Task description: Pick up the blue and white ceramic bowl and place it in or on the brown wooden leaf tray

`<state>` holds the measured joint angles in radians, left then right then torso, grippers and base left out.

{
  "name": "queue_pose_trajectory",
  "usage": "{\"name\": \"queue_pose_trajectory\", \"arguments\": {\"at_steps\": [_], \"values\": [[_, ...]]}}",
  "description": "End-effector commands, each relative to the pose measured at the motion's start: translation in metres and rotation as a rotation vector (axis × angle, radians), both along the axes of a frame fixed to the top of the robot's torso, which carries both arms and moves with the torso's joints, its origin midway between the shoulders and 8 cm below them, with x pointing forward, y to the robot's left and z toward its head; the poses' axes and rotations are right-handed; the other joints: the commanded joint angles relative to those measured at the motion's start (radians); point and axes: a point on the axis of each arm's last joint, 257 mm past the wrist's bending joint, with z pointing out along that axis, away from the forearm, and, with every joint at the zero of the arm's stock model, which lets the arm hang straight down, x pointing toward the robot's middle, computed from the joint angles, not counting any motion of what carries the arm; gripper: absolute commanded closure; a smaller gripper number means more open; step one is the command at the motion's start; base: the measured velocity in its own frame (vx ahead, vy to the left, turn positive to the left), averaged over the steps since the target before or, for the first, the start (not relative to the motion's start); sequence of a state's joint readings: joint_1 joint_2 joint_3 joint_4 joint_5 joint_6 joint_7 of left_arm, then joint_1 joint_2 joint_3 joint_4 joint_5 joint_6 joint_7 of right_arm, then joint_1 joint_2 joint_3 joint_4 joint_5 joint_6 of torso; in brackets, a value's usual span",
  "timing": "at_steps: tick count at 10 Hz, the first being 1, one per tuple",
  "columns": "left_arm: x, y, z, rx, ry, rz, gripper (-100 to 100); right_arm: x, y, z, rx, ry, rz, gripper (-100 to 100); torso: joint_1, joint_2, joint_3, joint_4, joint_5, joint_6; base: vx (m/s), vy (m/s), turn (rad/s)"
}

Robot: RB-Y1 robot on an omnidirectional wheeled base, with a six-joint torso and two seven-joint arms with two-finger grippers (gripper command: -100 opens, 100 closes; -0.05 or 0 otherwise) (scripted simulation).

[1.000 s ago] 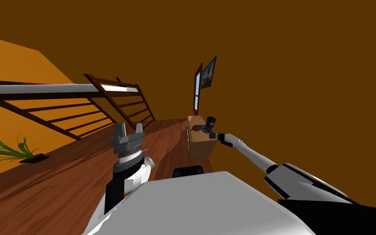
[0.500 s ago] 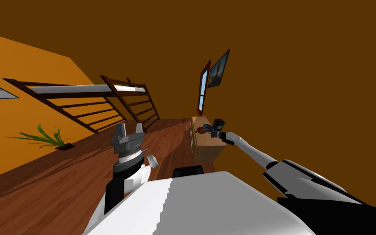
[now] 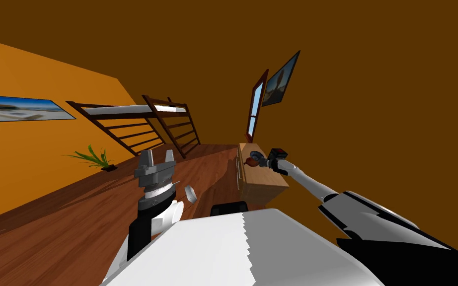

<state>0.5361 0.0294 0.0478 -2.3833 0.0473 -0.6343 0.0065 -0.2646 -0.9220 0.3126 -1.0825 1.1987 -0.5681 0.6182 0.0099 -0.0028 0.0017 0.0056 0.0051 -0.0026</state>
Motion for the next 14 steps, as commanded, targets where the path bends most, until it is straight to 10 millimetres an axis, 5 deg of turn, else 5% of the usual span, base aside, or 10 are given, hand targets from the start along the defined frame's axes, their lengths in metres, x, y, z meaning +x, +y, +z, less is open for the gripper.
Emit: {"name": "queue_pose_trajectory", "arguments": {"at_steps": [1, 2, 6, 7, 8, 13, 14], "values": [[0.000, 0.000, 0.000, 0.000, 0.000, 0.000, 0, 0.000, 0.000, 0.000, 0.000, 0.000, 0.000, 100, 0.000, 0.000, 0.000, 0.000, 0.000, 0.000, 0.019, 0.020, -0.012], [0.000, 0.000, 0.000, 0.000, 0.000, 0.000, 0, 0.001, 0.000, 0.001, 0.001, -0.002, -0.001, -100, -0.002, 0.006, 0.003, 0.001, 0.000, 0.002, 0.000, 0.000, 0.000], [0.000, 0.000, 0.000, 0.000, 0.000, 0.000, 0, 0.001, 0.000, 0.001, 0.001, -0.002, -0.001, -100, -0.004, 0.011, 0.006, 0.002, -0.001, 0.002, 0.000, 0.000, 0.000], [0.000, 0.000, 0.000, 0.000, 0.000, 0.000, 0, 0.001, 0.000, 0.001, 0.001, -0.002, -0.001, 0, -0.004, 0.011, 0.006, 0.002, -0.001, 0.002, 0.000, 0.000, 0.000], [0.000, 0.000, 0.000, 0.000, 0.000, 0.000, 0, 0.003, -0.007, 0.013, 0.005, 0.004, -0.001, -100, -0.004, 0.011, 0.006, 0.002, -0.001, 0.002, 0.003, 0.018, -0.002], [0.000, 0.000, 0.000, 0.000, 0.000, 0.000, 0, 0.006, -0.020, 0.035, 0.010, 0.016, -0.003, -100, -0.001, 0.010, 0.006, 0.002, 0.000, 0.002, 0.005, 0.032, -0.002], [0.000, 0.000, 0.000, 0.000, 0.000, 0.000, 0, 0.005, -0.020, 0.036, 0.011, 0.018, -0.002, 0, -0.002, 0.011, 0.006, 0.002, 0.000, 0.002, 0.000, 0.000, 0.000]]}}
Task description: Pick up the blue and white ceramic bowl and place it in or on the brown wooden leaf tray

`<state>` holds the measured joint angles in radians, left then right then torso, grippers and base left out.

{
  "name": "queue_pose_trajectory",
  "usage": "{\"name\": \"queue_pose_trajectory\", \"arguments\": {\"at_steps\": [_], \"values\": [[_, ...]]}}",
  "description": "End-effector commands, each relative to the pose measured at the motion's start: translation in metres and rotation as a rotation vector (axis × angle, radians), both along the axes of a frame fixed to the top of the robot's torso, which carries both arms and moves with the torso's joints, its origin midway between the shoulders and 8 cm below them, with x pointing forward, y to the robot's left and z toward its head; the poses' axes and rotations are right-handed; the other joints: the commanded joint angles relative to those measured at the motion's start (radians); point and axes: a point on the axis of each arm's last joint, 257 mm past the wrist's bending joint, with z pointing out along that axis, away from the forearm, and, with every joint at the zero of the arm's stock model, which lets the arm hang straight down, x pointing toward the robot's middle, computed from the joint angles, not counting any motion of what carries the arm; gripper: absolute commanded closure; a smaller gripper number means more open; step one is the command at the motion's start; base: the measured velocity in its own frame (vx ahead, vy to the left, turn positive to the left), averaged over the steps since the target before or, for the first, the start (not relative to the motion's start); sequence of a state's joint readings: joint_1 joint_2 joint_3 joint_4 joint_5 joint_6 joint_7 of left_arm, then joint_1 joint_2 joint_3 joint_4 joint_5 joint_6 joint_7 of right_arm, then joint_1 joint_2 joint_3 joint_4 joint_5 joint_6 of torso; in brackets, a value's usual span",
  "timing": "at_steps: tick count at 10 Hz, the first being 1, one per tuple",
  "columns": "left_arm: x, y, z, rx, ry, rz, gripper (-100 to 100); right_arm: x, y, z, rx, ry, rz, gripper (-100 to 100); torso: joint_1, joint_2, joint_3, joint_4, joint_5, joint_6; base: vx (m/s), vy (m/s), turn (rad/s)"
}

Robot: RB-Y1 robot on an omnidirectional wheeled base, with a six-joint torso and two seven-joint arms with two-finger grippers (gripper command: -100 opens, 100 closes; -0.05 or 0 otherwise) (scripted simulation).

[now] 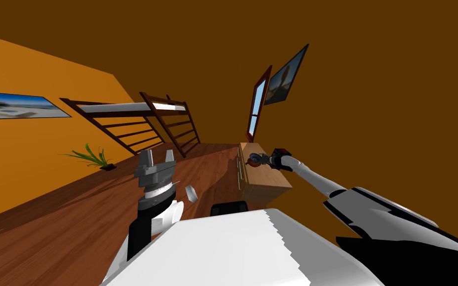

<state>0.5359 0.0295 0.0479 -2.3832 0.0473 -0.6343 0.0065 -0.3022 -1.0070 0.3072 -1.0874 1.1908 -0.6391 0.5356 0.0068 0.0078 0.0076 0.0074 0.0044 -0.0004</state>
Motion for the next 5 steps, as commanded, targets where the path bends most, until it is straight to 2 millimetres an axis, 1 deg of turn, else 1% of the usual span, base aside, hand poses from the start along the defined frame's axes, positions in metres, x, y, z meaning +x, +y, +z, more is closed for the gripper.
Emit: {"name": "queue_pose_trajectory", "arguments": {"at_steps": [1, 5], "values": [[0.0000, 0.0000, 0.0000, 0.000, 0.000, 0.000, 0, 0.0000, 0.0000, 0.0000, 0.000, 0.000, 0.000, 0, 0.000, 0.000, 0.000, 0.000, 0.000, 0.000, 0.000, 0.000, 0.000], [0.0000, 0.0000, 0.0000, 0.000, 0.000, 0.000, 0, 0.0000, 0.0000, 0.0000, 0.000, 0.000, 0.000, 0, 0.000, 0.000, 0.000, 0.000, 0.000, 0.000, 0.000, 0.000, 0.000]]}}
